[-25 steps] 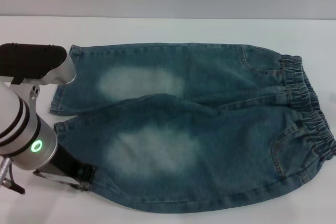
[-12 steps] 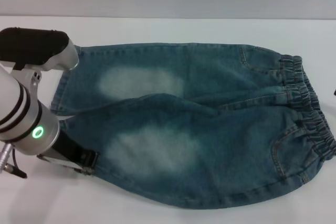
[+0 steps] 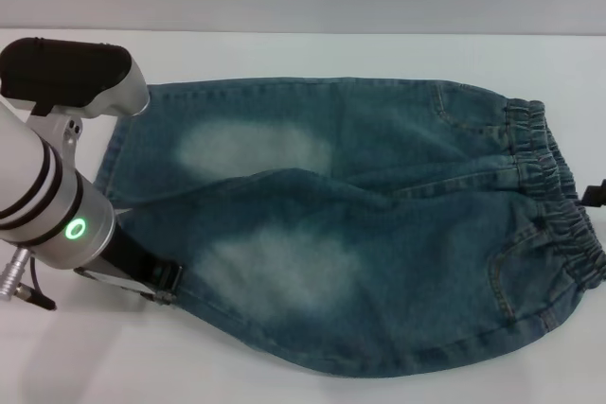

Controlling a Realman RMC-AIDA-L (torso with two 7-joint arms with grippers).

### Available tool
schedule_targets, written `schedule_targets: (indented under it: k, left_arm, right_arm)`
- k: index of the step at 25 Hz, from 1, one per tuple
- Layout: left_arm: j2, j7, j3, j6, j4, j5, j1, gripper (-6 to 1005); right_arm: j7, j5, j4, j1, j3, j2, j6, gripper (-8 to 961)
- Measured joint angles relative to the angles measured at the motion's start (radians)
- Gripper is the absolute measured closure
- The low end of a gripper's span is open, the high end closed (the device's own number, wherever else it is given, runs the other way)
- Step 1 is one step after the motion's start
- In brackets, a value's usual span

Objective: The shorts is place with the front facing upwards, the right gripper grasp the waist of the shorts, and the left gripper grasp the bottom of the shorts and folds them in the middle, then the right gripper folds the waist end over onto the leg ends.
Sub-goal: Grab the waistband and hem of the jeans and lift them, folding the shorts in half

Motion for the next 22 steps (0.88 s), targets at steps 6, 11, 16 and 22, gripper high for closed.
schedule_targets:
  k: [6,11,16,22]
  left_arm:
    - [0.0,0.002,0.005,0.015,-0.003,0.0,-0.004,912]
    - [0.0,0.004,0.008,0.025,-0.004,0.0,0.0,912]
    - [0.0,0.004,0.008,0.02,0.006,0.0,-0.003,912]
    - [0.0,0.004,0.007,0.018,0.007,0.0,-0.005,912]
  right_arm:
    - [-0.005,0.001,0.009,-0.022,-0.008,0.001,0.002,133]
    - [-0.009,-0.002,0.015,-0.027,-0.008,-0.001,0.004,133]
    - [-0.014,-0.006,0.042,-0.028,-0.012,-0.003,-0.002,132]
    - [-0.031,-0.015,0.068,-0.02,-0.015,-0.006,-0.013,133]
